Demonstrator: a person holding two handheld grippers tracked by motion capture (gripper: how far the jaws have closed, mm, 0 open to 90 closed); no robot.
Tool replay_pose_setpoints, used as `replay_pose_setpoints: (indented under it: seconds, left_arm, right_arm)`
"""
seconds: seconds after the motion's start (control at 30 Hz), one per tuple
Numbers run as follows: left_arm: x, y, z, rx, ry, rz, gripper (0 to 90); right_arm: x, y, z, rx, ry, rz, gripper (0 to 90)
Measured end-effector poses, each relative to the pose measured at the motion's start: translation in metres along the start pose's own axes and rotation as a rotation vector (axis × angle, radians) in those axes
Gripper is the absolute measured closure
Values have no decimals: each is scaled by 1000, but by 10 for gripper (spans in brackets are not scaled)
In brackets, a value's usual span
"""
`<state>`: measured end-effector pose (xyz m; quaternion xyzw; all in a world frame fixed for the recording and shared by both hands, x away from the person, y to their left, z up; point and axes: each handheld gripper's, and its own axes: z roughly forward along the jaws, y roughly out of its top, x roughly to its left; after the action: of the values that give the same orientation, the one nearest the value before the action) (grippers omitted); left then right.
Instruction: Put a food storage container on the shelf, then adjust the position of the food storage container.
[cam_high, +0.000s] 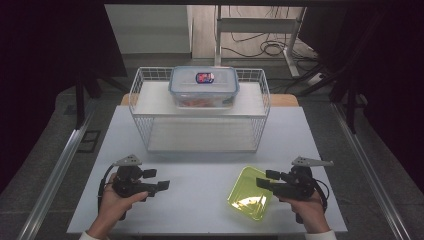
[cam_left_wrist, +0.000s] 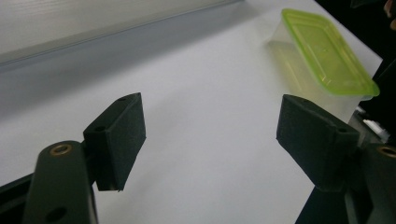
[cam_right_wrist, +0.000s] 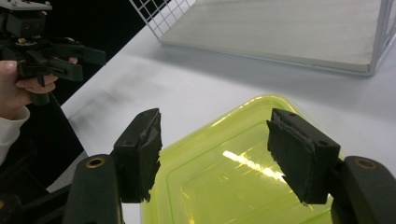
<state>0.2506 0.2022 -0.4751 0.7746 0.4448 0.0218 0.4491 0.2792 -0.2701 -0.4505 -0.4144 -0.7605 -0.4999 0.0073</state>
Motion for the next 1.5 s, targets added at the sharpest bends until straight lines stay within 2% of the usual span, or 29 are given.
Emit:
replay_pose_setpoints:
  seconds: [0.13, 0.2, 0.37, 0.57, 0.7, 0.73, 0.83, 0.9, 0.93, 0.97, 1.0, 1.03, 1.07, 1.1, 1.13, 1.17, 1.2, 1.23, 1.27, 1.33, 1.5]
  left_arm:
    - [1, -1, 2, 7, 1, 1, 237]
    - [2, -2, 1, 6, 2, -5, 236]
    - [4, -4, 0, 9, 8, -6, 230]
    - [4, -3, 0, 19, -3, -5, 220]
    - [4, -3, 1, 24, 14, -4, 214]
    - [4, -3, 2, 27, 15, -4, 214]
    - [3, -5, 4, 45, 23, 3, 210]
    - [3, -5, 5, 51, 23, 2, 206]
    - [3, -5, 6, 62, 29, 7, 204]
    - [3, -5, 6, 62, 29, 7, 203]
    - [3, -5, 5, 60, 25, 4, 201]
    - [3, -5, 5, 60, 25, 4, 201]
    - [3, -5, 4, 58, 22, 6, 200]
    - [2, -5, 4, 56, 20, 6, 200]
    - [2, -4, 3, 53, 20, 8, 199]
    - [2, -4, 3, 53, 20, 8, 198]
    - [2, -4, 3, 56, 18, 7, 198]
    - [2, -4, 3, 56, 18, 7, 197]
    - [2, -5, 4, 60, 17, 4, 196]
    - [1, -5, 5, 64, 18, 7, 196]
    - [-1, -4, 7, 70, 14, 16, 196]
  right_arm:
    - [-1, -1, 2, 21, -9, -3, 368]
    - [-2, -2, 2, 37, 6, -7, 383]
    - [-1, -2, 1, 42, -6, -12, 395]
    - [-4, -7, -6, 49, -32, -12, 438]
    - [-6, -12, -15, 62, -50, -14, 468]
    - [-6, -14, -17, 74, -50, -23, 486]
    - [-4, -21, -28, 121, -85, -64, 651]
    - [-4, -24, -31, 125, -92, -73, 687]
    - [-2, -29, -35, 147, -103, -91, 762]
    - [-2, -29, -35, 147, -103, -91, 762]
    - [0, -33, -38, 186, -93, -112, 836]
    - [0, -33, -38, 186, -93, -112, 836]
    - [3, -38, -41, 223, -102, -136, 887]
    - [3, -38, -41, 223, -102, -136, 887]
    - [4, -43, -41, 260, -98, -156, 890]
    - [4, -43, -41, 260, -98, -156, 890]
    - [5, -49, -38, 307, -99, -183, 890]
    - [5, -49, -38, 307, -99, -183, 890]
    - [9, -56, -32, 373, -92, -209, 890]
    - [13, -61, -25, 423, -76, -237, 890]
    - [23, -63, -11, 459, -59, -270, 890]
